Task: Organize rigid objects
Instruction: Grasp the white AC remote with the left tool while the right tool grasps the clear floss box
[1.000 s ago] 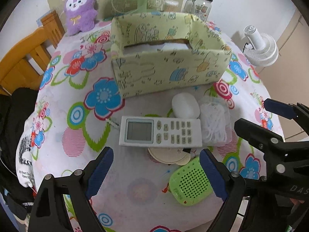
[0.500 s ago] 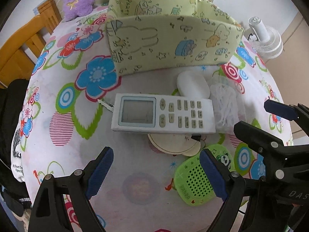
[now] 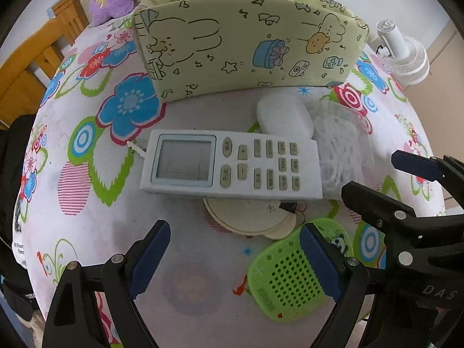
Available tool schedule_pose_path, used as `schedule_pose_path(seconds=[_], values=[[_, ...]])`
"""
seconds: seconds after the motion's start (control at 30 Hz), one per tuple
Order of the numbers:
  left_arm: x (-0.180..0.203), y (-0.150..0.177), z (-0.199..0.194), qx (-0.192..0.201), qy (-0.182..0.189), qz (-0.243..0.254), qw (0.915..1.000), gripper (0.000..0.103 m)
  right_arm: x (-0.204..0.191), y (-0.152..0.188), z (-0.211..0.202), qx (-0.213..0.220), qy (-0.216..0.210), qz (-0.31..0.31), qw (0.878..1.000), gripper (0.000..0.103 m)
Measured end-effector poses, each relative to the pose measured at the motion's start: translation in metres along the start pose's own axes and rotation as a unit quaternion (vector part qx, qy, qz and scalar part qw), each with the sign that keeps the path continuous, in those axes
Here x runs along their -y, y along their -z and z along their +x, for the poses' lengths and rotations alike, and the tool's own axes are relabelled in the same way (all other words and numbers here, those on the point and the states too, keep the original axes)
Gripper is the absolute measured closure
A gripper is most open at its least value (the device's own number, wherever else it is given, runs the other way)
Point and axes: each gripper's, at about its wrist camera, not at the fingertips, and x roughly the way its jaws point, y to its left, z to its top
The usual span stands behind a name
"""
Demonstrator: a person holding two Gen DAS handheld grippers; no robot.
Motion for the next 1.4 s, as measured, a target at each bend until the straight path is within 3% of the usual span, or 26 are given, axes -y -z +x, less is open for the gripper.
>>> schedule_pose_path(seconds=[0.27,0.67,0.87,1.2,1.4], values=[[-0.003,-0.009,-0.001,0.012,-0.013,0.000,0.9998,0.010,0.005,-0.010,0.007,-0.001,-0.013,0.016,1.000,0.017],[0.012,-0.027,0.009,-0.004,0.020,0.005,0.9998,0.005,0.005,-0.019,0.008,-0.005,-0.012,0.005,1.000,0.017],[0.009,-0.039,0.012,-0.012,0.015,-0.003,0.9998,0.004,0.007,-0.034,0.012,0.004,-0.007,-0.003,1.000,0.017],[0.002,-0.039,0.009,-0.014,0.012,-0.018,0.9997,0.004,0.000,-0.065,0.037,-0.010,-0.031,-0.038,0.999,0.036],[-0.015,-0.031,0.003,-0.021,0.001,-0.038,0.9991,0.003,-0.012,-0.062,0.037,-0.012,-0.034,-0.075,0.996,0.037]])
